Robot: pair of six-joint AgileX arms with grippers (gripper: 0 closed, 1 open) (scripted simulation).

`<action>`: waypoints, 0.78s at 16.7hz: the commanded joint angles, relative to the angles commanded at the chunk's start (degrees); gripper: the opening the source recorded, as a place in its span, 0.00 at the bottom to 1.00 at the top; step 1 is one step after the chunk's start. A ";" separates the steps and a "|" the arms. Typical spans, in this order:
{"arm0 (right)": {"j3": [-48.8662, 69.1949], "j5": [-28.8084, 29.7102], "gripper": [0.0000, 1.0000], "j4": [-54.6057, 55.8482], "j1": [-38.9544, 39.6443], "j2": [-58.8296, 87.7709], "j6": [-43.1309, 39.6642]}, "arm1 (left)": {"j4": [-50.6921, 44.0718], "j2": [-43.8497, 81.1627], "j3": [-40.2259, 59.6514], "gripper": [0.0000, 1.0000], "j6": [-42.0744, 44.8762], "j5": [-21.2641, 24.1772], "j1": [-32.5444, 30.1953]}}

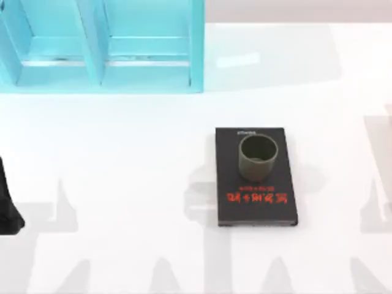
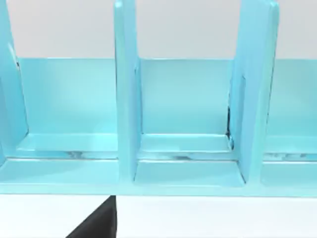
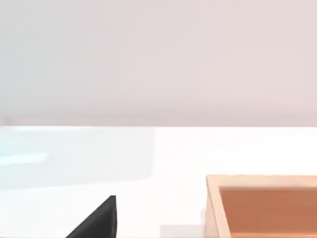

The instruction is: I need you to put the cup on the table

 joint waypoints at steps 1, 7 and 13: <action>0.00 0.00 1.00 0.00 0.00 0.00 0.00 | 0.00 0.00 0.00 1.00 0.00 0.00 0.00; 0.00 0.00 1.00 0.00 0.00 0.00 0.00 | -5.70 8.37 6.93 1.00 -3.42 -0.94 -2.44; 0.00 0.00 1.00 0.00 0.00 0.00 0.00 | -23.12 35.46 28.77 1.00 -13.44 -3.88 -9.65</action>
